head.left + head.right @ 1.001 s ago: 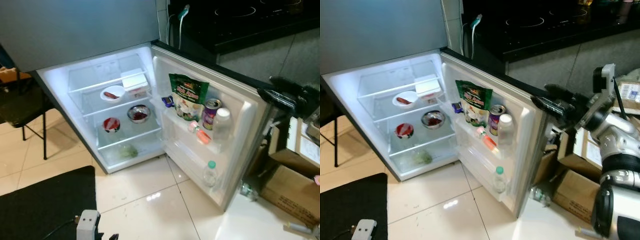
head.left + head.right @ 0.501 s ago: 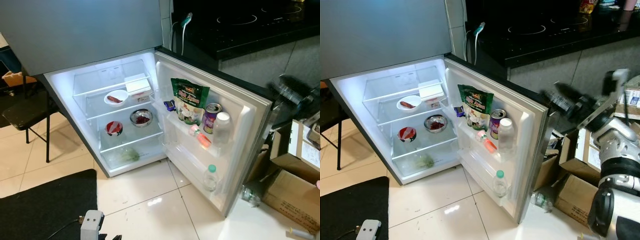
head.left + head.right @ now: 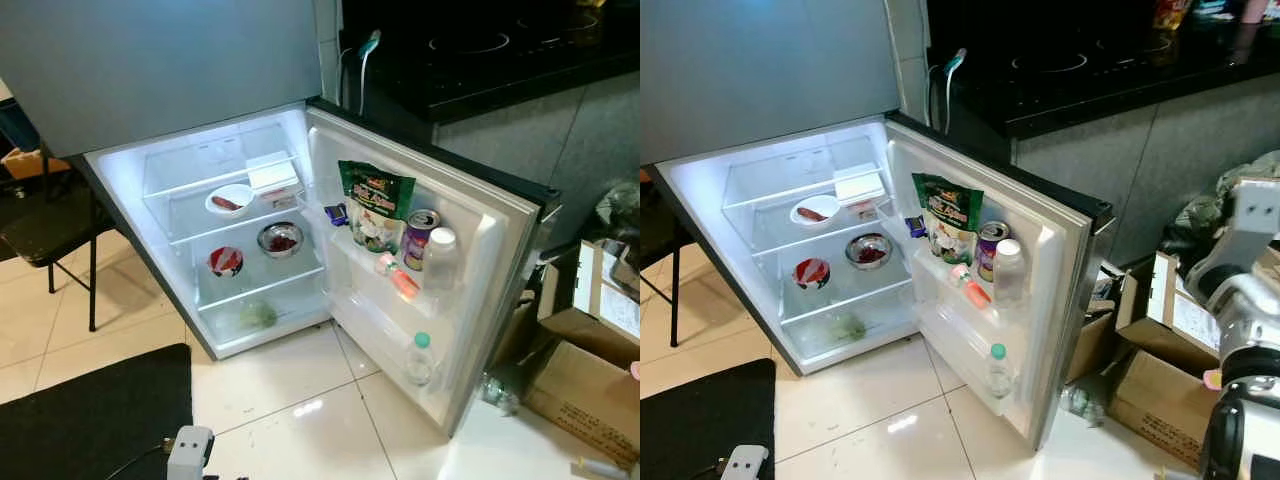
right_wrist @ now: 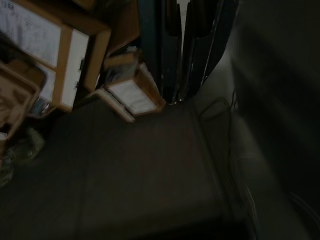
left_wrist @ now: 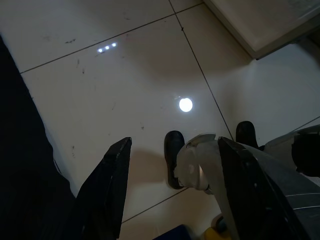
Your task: Restocking fridge
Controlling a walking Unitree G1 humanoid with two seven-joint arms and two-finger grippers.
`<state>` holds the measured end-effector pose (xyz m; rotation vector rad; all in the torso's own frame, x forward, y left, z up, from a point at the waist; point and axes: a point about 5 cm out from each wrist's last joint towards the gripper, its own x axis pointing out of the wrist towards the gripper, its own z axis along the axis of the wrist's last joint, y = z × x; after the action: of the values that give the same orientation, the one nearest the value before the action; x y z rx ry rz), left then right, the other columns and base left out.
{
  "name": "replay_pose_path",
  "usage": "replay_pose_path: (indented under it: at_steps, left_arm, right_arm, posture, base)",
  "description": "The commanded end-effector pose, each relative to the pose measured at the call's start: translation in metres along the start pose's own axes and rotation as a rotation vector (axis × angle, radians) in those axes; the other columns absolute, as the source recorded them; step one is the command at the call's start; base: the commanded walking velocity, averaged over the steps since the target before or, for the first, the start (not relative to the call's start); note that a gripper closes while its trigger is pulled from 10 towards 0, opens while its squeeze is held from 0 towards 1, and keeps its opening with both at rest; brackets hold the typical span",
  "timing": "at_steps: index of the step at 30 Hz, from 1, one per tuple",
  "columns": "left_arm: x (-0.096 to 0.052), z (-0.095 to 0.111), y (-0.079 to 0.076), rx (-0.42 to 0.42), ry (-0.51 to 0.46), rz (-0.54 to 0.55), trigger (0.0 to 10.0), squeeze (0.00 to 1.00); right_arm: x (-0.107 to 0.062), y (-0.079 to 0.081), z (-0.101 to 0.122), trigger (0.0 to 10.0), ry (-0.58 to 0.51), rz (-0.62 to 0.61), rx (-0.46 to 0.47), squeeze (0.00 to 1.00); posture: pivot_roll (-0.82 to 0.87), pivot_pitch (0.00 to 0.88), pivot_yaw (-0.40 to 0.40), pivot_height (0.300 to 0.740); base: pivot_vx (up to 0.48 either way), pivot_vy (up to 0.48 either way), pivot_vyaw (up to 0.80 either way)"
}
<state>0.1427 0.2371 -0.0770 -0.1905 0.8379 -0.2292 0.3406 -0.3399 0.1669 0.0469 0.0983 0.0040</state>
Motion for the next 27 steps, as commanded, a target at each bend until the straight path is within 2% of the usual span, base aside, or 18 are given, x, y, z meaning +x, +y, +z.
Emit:
replay_pose_path:
  at_steps: [1,7,10,12,14,15,16,18,19,24,25,26,27]
  left_arm:
    - [0.0,-0.006,-0.002,-0.004,0.029,0.001,10.0,0.0]
    - [0.004,-0.004,-0.007,-0.003,0.03,-0.006,10.0,0.0]
    - [0.005,-0.004,-0.007,-0.003,0.029,-0.007,10.0,0.0]
    - [0.006,-0.003,-0.008,-0.005,0.027,-0.008,10.0,0.0]
    - [0.006,-0.002,-0.009,-0.006,0.025,-0.01,10.0,0.0]
    - [0.006,-0.002,-0.009,-0.006,0.025,-0.01,10.0,0.0]
    - [0.007,-0.002,-0.009,-0.007,0.025,-0.01,10.0,0.0]
    - [0.007,-0.002,-0.01,-0.007,0.025,-0.009,10.0,0.0]
    - [0.007,-0.003,-0.01,-0.009,0.027,-0.009,10.0,0.0]
    - [0.007,-0.003,-0.011,-0.011,0.027,-0.009,10.0,0.0]
    - [0.008,-0.003,-0.012,-0.012,0.026,-0.011,10.0,0.0]
    - [0.008,-0.003,-0.012,-0.012,0.026,-0.011,10.0,0.0]
    - [0.008,-0.003,-0.012,-0.012,0.026,-0.012,10.0,0.0]
  right_arm:
    - [0.002,0.006,0.001,10.0,-0.034,0.041,0.006,0.0]
    - [0.007,0.015,0.009,10.0,-0.138,0.055,0.046,0.0]
    - [0.008,0.019,0.01,10.0,-0.155,0.077,0.058,0.0]
    - [0.01,0.028,0.008,10.0,-0.162,0.137,0.062,0.0]
    - [0.011,0.045,0.003,10.0,-0.162,0.266,0.03,0.0]
    - [0.011,0.045,0.003,10.0,-0.162,0.266,0.03,0.0]
    - [0.011,0.059,-0.001,10.0,-0.164,0.378,0.012,0.0]
    - [0.011,0.062,-0.002,10.0,-0.165,0.408,0.012,0.0]
    - [0.009,0.075,-0.005,10.0,-0.17,0.509,0.002,0.0]
    - [0.006,0.088,-0.007,10.0,-0.171,0.619,-0.001,0.0]
    - [0.002,0.099,-0.009,10.0,-0.159,0.717,0.0,0.0]
    - [0.002,0.099,-0.009,10.0,-0.159,0.717,0.0,0.0]
    - [-0.004,0.111,-0.011,10.0,-0.146,0.817,0.002,0.0]
  posture:
    - [0.02,0.0,0.07,0.74]
    - [0.0,0.0,0.073,0.74]
    - [0.0,0.0,0.073,0.74]
    - [0.0,0.0,0.072,0.74]
    - [0.0,0.0,0.071,0.74]
    - [0.0,0.0,0.071,0.74]
    - [0.0,0.0,0.07,0.74]
    - [0.0,0.0,0.07,0.74]
    - [0.0,0.0,0.068,0.74]
    - [0.0,0.0,0.069,0.74]
    - [-0.01,0.0,0.064,0.74]
    - [-0.01,0.0,0.064,0.74]
    - [-0.01,0.0,0.064,0.74]
  base:
    - [0.0,0.0,0.0]
    - [0.0,0.0,0.0]
    - [0.0,0.0,0.0]
    - [0.0,0.0,0.0]
    - [0.0,0.0,0.0]
    - [0.0,0.0,0.0]
    - [0.0,0.0,0.0]
    - [0.0,0.0,0.0]
    - [0.0,0.0,0.0]
    - [0.0,0.0,0.0]
    - [0.0,0.0,0.0]
    - [0.0,0.0,0.0]
    - [0.0,0.0,0.0]
